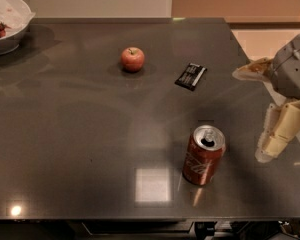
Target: Move coke can near rxbar chocolate
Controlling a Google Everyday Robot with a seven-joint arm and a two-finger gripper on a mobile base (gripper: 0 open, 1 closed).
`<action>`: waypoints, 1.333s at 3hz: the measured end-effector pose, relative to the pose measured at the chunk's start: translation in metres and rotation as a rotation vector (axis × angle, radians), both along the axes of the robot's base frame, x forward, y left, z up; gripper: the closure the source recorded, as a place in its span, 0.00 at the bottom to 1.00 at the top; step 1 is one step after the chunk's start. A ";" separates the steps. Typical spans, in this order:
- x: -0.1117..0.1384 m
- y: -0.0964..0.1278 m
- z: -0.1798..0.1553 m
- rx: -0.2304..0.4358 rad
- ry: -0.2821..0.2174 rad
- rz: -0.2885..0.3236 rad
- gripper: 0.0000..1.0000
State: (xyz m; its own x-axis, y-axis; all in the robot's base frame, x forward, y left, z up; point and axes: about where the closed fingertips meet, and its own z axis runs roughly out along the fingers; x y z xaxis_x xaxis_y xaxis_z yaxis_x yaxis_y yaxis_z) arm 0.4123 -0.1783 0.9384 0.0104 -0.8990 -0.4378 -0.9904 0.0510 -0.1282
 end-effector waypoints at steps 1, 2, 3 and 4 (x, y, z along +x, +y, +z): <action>-0.016 0.025 -0.010 0.079 0.012 0.095 0.00; -0.024 0.046 -0.022 0.132 0.034 0.148 0.00; -0.028 0.059 -0.035 0.159 0.056 0.171 0.00; -0.032 0.066 -0.041 0.182 0.070 0.191 0.00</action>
Offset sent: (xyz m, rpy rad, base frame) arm -0.0340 0.0676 -0.0380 0.1971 0.0724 0.2096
